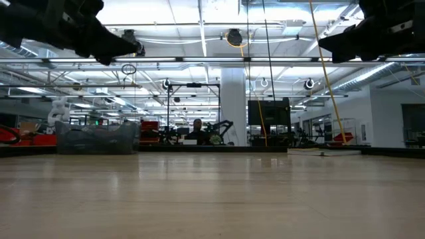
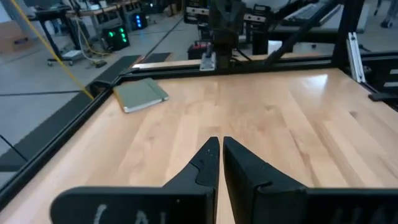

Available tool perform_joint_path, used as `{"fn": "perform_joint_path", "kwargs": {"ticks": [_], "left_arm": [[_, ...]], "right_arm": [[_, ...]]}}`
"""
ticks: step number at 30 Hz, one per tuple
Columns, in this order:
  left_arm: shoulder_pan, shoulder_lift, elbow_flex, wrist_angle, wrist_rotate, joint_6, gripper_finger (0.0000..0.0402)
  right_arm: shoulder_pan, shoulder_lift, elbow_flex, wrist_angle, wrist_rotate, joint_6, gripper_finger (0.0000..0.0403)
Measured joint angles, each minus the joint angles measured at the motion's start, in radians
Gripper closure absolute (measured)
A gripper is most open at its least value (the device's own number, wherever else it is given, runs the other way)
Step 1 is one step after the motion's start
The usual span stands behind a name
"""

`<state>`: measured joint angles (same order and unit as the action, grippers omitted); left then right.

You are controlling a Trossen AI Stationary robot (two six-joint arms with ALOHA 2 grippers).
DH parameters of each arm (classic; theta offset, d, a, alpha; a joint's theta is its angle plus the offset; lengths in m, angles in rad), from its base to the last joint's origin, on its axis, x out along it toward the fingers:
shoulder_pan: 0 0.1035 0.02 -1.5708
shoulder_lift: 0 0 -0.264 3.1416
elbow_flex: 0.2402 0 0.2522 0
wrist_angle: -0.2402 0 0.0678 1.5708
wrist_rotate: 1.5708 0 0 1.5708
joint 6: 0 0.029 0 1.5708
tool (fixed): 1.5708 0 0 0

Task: Pick and place USB-C Cables
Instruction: Return to Home Position

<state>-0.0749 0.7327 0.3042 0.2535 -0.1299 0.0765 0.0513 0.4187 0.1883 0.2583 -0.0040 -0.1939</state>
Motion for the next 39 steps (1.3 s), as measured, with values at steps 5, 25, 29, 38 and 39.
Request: {"fn": "perform_joint_path", "kwargs": {"ticks": [5,25,29,38,39], "left_arm": [[-0.019,0.000,-0.132,0.193,-0.001,0.010,0.0376],[-0.018,-0.067,-0.295,0.369,-0.001,0.027,0.0376],[-0.018,-0.067,-0.295,0.369,0.000,0.027,0.0376],[-0.018,-0.067,-0.295,0.369,0.000,0.031,0.0376],[-0.018,-0.067,-0.295,0.370,0.000,0.030,0.0376]], "right_arm": [[0.000,0.000,-0.010,-0.027,-0.001,0.019,0.0399],[0.000,-0.180,-0.151,0.028,0.002,0.023,0.0399],[0.000,-0.242,-0.152,-0.036,0.022,0.023,0.0399],[0.000,-0.367,-0.154,-0.141,0.026,0.029,0.0402],[0.000,-0.378,-0.154,-0.149,0.026,0.029,0.0402]]}}
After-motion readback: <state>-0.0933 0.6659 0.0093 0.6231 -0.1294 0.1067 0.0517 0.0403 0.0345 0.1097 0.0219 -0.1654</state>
